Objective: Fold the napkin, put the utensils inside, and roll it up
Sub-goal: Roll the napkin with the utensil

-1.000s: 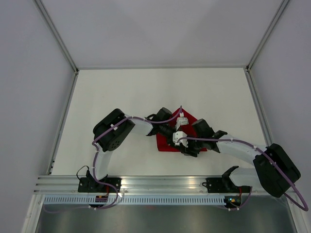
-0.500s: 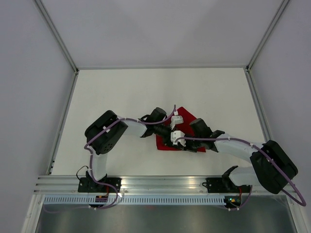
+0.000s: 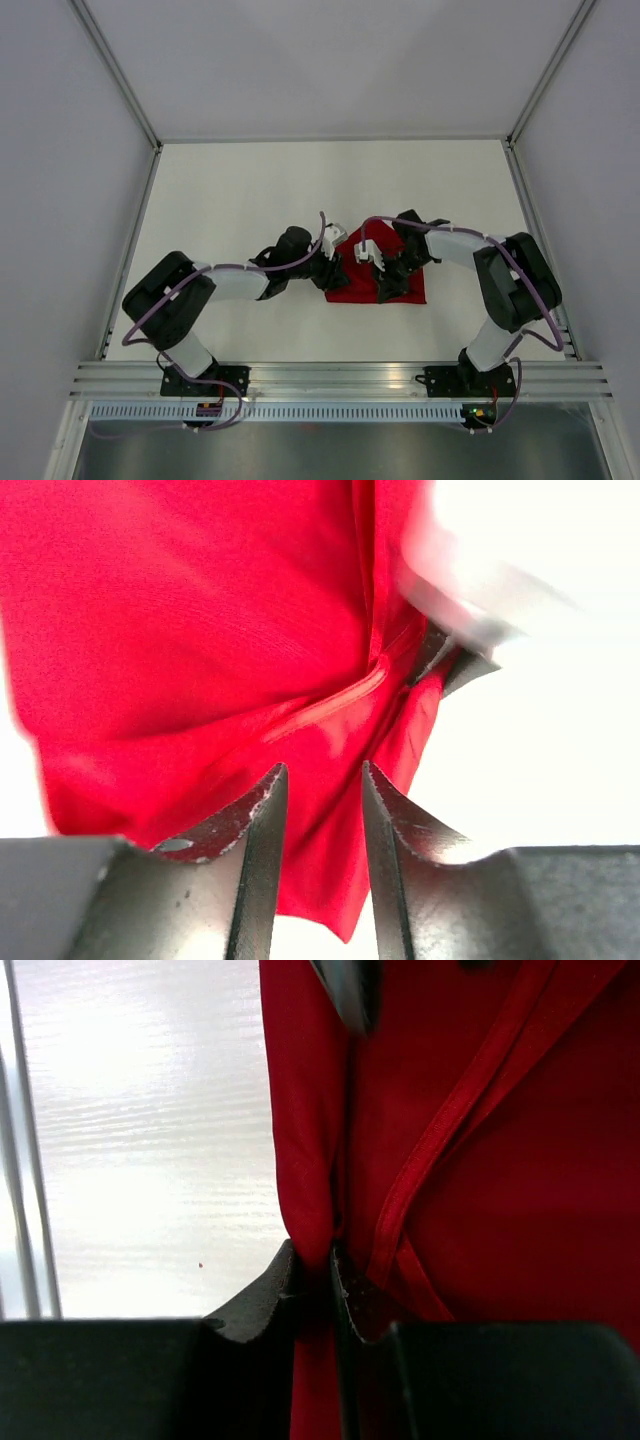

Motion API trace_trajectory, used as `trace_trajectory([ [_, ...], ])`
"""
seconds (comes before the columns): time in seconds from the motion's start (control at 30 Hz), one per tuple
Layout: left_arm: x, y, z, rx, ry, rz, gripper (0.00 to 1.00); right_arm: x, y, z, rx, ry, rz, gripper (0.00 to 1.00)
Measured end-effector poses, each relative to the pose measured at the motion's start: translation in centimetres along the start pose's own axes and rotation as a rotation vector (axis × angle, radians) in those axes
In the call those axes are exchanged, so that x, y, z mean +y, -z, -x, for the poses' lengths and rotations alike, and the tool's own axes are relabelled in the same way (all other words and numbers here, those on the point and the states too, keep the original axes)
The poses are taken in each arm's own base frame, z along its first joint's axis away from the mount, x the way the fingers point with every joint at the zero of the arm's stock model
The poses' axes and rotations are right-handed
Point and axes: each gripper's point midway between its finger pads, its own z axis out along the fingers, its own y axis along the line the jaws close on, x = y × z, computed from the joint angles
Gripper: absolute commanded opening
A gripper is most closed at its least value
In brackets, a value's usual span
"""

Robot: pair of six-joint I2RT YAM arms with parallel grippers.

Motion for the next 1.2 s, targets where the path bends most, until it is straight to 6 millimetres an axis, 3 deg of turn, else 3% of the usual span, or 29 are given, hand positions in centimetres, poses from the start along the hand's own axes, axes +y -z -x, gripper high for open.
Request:
trace_trajectory([
  [0.2, 0.3, 3.4, 3.5, -0.225, -0.074, 0.15, 0.47, -0.3, 0.5, -0.5, -0.011, -0.179, 0.17, 0.06],
  [0.33, -0.5, 4.0, 4.3, -0.288, -0.143, 0.203, 0.55, 0.2, 0.3, -0.7, -0.01, -0.292, 0.274, 0.06],
  [0.57, -5.1, 1.4, 2.3, -0.218, -0.467, 0.2, 0.63, 1.8, 0.2, -1.3, -0.001, -0.462, 0.394, 0.06],
  [0.87, -8.4, -3.2, -0.6, -0.083, -0.802, 0.146, 0.72, 2.2, 0.3, -1.7, 0.008, -0.52, 0.422, 0.05],
  [1.2, -8.0, -5.5, -2.6, 0.016, -0.962, 0.125, 0.68, 2.1, 0.4, -1.7, 0.005, -0.526, 0.421, 0.05],
])
